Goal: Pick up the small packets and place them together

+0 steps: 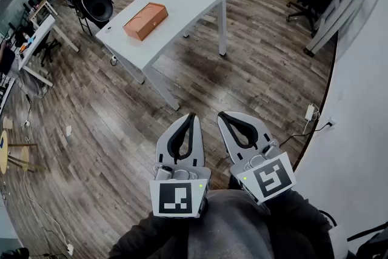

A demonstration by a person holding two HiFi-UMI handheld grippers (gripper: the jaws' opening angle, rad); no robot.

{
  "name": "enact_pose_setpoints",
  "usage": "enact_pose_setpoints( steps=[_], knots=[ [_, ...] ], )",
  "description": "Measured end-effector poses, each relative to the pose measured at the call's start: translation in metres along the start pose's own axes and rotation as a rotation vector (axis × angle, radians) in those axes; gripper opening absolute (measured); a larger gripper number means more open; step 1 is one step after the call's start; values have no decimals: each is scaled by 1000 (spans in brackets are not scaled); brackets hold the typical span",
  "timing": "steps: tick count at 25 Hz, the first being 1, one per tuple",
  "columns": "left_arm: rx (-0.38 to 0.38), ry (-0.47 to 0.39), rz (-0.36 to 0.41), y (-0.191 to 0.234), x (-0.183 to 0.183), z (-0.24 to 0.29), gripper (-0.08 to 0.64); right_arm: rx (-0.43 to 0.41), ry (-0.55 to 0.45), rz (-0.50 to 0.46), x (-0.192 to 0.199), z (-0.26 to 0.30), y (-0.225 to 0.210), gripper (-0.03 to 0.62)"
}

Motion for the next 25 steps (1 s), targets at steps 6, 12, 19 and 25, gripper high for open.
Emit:
enact_pose_setpoints(
  steps=[6,12,19,25],
  knots=[
    [15,6,-14,-22,2,18,-3,15,0,15,5,-11,-24,5],
    [2,39,-14,-35,12,42,-3,26,7,49,18,-16,-54,5],
    [-46,116,-20,-41,22,58,-3,-50,23,150,38,-13,-79,8],
    [-57,137,-29,-11,31,80,-3,-75,36,177,46,27,-87,8]
  ],
)
Point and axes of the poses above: the fingertips, and each gripper's own axes: z forward along the fingers, y to its left, x out of its underside, the point moved 9 cm from there along -z, backward along the fingers, and after that the axes turned 2 degrees about y, right-handed, at the moved point
